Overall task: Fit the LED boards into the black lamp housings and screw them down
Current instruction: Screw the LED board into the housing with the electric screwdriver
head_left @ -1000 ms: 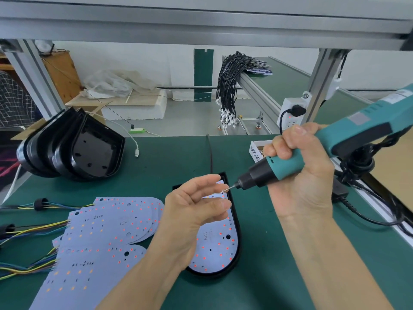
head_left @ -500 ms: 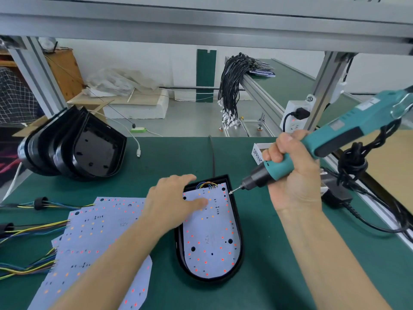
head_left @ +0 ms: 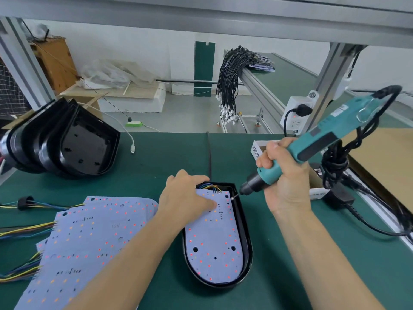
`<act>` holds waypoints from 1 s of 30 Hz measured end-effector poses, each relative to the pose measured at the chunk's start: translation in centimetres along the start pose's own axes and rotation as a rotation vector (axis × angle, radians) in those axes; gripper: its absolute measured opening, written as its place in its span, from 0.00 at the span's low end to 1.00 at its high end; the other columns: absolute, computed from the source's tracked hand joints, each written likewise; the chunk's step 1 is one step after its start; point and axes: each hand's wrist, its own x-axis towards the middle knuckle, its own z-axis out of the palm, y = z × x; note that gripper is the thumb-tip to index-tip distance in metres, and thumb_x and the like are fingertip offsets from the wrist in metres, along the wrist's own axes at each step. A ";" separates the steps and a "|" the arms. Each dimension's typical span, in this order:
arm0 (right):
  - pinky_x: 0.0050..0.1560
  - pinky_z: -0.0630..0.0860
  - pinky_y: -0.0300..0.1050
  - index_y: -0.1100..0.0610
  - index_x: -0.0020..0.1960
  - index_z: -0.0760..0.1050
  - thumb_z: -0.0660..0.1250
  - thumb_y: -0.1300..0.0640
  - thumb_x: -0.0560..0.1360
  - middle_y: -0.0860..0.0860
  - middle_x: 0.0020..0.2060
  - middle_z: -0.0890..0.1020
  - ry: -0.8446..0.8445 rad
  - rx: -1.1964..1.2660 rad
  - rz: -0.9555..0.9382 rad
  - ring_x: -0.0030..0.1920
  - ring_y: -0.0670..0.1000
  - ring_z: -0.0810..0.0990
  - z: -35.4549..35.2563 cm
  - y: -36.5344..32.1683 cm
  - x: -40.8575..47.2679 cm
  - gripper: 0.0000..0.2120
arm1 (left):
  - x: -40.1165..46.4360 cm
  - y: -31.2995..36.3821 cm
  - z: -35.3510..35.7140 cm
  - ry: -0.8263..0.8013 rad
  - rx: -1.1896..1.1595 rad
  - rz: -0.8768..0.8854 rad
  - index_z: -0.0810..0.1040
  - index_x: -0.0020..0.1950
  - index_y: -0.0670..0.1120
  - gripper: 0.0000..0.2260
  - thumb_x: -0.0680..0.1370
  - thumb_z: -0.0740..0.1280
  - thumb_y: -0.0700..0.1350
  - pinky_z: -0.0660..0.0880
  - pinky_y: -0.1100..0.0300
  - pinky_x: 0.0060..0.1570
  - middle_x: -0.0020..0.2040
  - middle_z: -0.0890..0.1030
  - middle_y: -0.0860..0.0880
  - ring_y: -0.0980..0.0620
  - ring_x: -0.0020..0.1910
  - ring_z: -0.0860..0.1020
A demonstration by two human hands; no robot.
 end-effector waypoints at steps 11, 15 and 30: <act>0.33 0.69 0.39 0.50 0.30 0.69 0.66 0.66 0.67 0.47 0.29 0.69 -0.008 -0.073 0.013 0.24 0.47 0.67 -0.7 1.8 0.2 0.14 | 0.2 -0.7 0.5 0.016 -0.022 -0.002 0.76 0.64 0.60 0.24 0.68 0.74 0.53 0.65 0.60 0.43 0.48 0.67 0.55 0.54 0.53 0.64; 0.33 0.69 0.39 0.49 0.30 0.70 0.66 0.66 0.68 0.47 0.28 0.70 -0.013 -0.072 0.016 0.24 0.47 0.68 -0.9 2.0 0.3 0.14 | 0.2 -0.8 0.6 0.022 -0.031 -0.001 0.75 0.65 0.60 0.26 0.68 0.74 0.53 0.66 0.59 0.45 0.49 0.68 0.55 0.54 0.53 0.64; 0.32 0.68 0.41 0.52 0.32 0.69 0.67 0.67 0.68 0.48 0.28 0.68 -0.048 -0.093 0.016 0.24 0.48 0.67 -0.9 2.2 0.4 0.13 | 0.2 -0.7 0.7 0.029 -0.010 0.014 0.75 0.64 0.61 0.24 0.68 0.74 0.52 0.66 0.60 0.43 0.50 0.69 0.54 0.53 0.55 0.65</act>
